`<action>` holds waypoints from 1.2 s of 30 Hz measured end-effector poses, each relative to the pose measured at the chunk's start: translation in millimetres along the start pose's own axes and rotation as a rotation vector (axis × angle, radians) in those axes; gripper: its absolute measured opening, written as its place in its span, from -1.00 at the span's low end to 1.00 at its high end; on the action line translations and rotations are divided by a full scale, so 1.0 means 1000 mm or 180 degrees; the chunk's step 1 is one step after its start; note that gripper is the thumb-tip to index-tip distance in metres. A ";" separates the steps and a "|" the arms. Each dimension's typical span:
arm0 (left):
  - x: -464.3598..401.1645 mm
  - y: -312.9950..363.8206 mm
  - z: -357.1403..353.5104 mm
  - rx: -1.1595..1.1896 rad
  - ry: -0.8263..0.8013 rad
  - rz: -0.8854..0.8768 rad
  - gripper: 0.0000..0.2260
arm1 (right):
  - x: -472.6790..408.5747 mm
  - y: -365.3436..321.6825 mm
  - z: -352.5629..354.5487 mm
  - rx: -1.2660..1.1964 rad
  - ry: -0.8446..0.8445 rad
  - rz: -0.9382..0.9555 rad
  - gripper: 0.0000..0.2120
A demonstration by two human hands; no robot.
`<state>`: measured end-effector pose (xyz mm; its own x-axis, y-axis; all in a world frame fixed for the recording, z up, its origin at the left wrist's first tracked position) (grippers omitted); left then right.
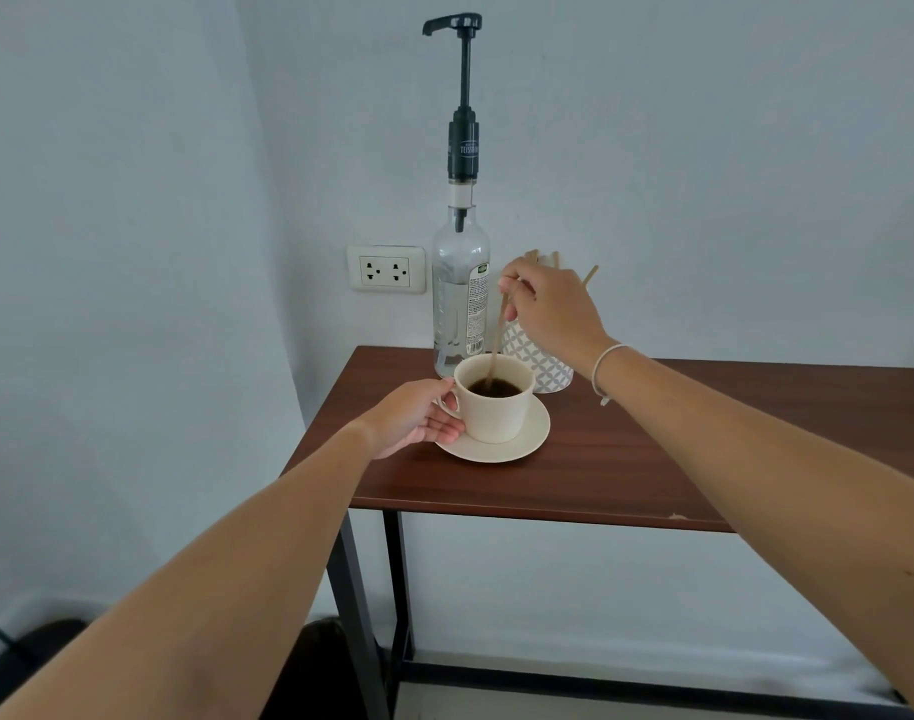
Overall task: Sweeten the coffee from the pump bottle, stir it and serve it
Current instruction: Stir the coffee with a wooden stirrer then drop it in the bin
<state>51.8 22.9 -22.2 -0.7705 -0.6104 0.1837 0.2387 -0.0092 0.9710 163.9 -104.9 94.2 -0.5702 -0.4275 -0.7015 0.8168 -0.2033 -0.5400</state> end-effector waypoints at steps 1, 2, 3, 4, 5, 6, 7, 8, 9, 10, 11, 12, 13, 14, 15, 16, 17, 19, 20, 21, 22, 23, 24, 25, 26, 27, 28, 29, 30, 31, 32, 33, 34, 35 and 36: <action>0.000 0.000 0.000 0.0006 -0.0007 -0.0001 -0.69 | -0.002 0.001 0.002 0.0218 0.0039 0.0103 -0.79; 0.000 0.000 0.000 0.0011 -0.0014 -0.0006 -0.69 | -0.003 0.002 0.003 0.0388 0.0072 0.0182 -0.79; 0.000 -0.001 0.000 0.0013 -0.0018 -0.0014 -0.69 | -0.005 0.002 0.004 0.0455 0.0092 0.0204 -0.78; 0.000 -0.001 0.000 0.0015 -0.0021 -0.0021 -0.69 | -0.006 0.002 0.004 0.0413 0.0090 0.0178 -0.78; 0.000 -0.001 0.000 0.0019 -0.0021 -0.0025 -0.69 | -0.006 0.001 0.003 0.0283 0.0061 0.0128 -0.78; 0.000 -0.001 0.000 0.0023 -0.0022 -0.0026 -0.69 | -0.005 -0.001 0.001 0.0100 0.0005 0.0066 -0.78; 0.000 -0.001 0.000 0.0023 -0.0024 -0.0023 -0.70 | -0.003 -0.002 -0.001 -0.0088 -0.0062 -0.0011 -0.78; 0.000 -0.001 0.000 0.0017 -0.0028 -0.0017 -0.70 | -0.001 -0.003 -0.004 -0.0231 -0.0113 -0.0075 -0.79; 0.000 -0.001 0.000 0.0011 -0.0034 -0.0010 -0.70 | 0.000 -0.003 -0.006 -0.0281 -0.0118 -0.0102 -0.79; 0.000 -0.001 0.001 0.0011 -0.0043 -0.0005 -0.70 | 0.001 -0.003 -0.007 -0.0238 -0.0082 -0.0094 -0.80; 0.000 -0.001 0.001 0.0011 -0.0053 -0.0005 -0.70 | 0.000 -0.002 -0.007 -0.0114 -0.0018 -0.0060 -0.80; 0.000 -0.001 0.001 0.0012 -0.0063 -0.0008 -0.69 | -0.001 0.000 -0.005 0.0072 0.0058 0.0000 -0.79; 0.000 -0.001 0.001 0.0015 -0.0068 -0.0013 -0.69 | -0.002 0.001 -0.003 0.0282 0.0128 0.0068 -0.79; 0.000 -0.001 0.001 0.0022 -0.0066 -0.0017 -0.69 | -0.004 0.001 -0.001 0.0444 0.0181 0.0120 -0.78; -0.001 -0.001 0.001 0.0027 -0.0063 -0.0022 -0.69 | -0.006 0.002 0.001 0.0499 0.0190 0.0141 -0.78; -0.001 -0.001 0.001 0.0029 -0.0063 -0.0026 -0.69 | -0.006 0.002 0.001 0.0420 0.0151 0.0132 -0.78; -0.001 -0.002 0.001 0.0030 -0.0067 -0.0028 -0.69 | -0.006 0.000 0.000 0.0250 0.0079 0.0094 -0.77; -0.002 -0.002 0.002 0.0034 -0.0083 -0.0026 -0.70 | -0.003 -0.002 -0.004 -0.0091 -0.0071 -0.0023 -0.77; -0.003 -0.003 0.002 0.0034 -0.0092 -0.0022 -0.70 | -0.001 -0.003 -0.007 -0.0171 -0.0092 -0.0063 -0.77; -0.003 -0.003 0.002 0.0032 -0.0100 -0.0019 -0.69 | -0.001 -0.002 -0.008 -0.0177 -0.0063 -0.0082 -0.77; -0.003 -0.003 0.002 0.0031 -0.0102 -0.0019 -0.69 | -0.002 -0.001 -0.009 -0.0129 -0.0001 -0.0100 -0.77; -0.003 -0.003 0.002 0.0033 -0.0102 -0.0018 -0.69 | -0.003 0.000 -0.008 -0.0028 0.0077 -0.0110 -0.77; -0.004 -0.003 0.002 0.0044 -0.0103 -0.0017 -0.69 | -0.005 0.002 -0.005 0.0118 0.0147 -0.0098 -0.77; -0.004 -0.002 0.002 0.0059 -0.0107 -0.0016 -0.69 | -0.007 0.003 -0.002 0.0275 0.0207 -0.0068 -0.77; -0.005 -0.002 0.001 0.0071 -0.0113 -0.0016 -0.69 | -0.009 0.004 0.000 0.0399 0.0254 -0.0029 -0.77; -0.005 -0.002 0.001 0.0075 -0.0116 -0.0018 -0.69 | -0.010 0.005 0.002 0.0454 0.0265 0.0006 -0.77; -0.005 -0.002 0.000 0.0074 -0.0117 -0.0019 -0.69 | -0.010 0.004 0.002 0.0420 0.0229 0.0028 -0.77; -0.006 -0.002 0.000 0.0065 -0.0120 -0.0019 -0.69 | -0.009 0.002 0.001 0.0313 0.0157 0.0036 -0.77; -0.006 -0.002 0.000 0.0055 -0.0121 -0.0019 -0.69 | -0.007 0.000 -0.001 0.0179 0.0074 0.0038 -0.77; -0.006 -0.003 0.001 0.0056 -0.0117 -0.0019 -0.69 | -0.006 -0.002 -0.005 0.0046 0.0007 0.0035 -0.77; -0.006 -0.003 0.001 0.0061 -0.0113 -0.0014 -0.69 | -0.004 -0.004 -0.008 -0.0057 -0.0021 0.0037 -0.77; -0.006 -0.003 0.002 0.0068 -0.0108 -0.0004 -0.69 | -0.004 -0.006 -0.010 -0.0086 -0.0013 0.0052 -0.78; -0.006 -0.004 0.002 0.0071 -0.0105 0.0003 -0.69 | -0.004 -0.006 -0.010 -0.0012 0.0015 0.0074 -0.77; -0.005 -0.004 0.002 0.0070 -0.0104 0.0002 -0.69 | -0.006 -0.005 -0.009 0.0163 0.0046 0.0109 -0.76; -0.005 -0.004 0.001 0.0066 -0.0107 -0.0006 -0.69 | -0.007 -0.003 -0.007 0.0412 0.0073 0.0162 -0.75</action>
<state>53.7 27.0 -26.4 -0.7905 -0.5833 0.1866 0.2252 0.0064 0.9743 164.7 -95.4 98.0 -0.5284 -0.4201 -0.7377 0.8484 -0.2944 -0.4400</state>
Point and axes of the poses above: each hand's wrist, its own x-axis away from the middle knuckle, its own z-axis out of the back of the hand, y = z × x, the point moved 3 cm from there along -x, towards the middle knuckle, and after that the axes turned 15 degrees about y, right-handed, at the moved point
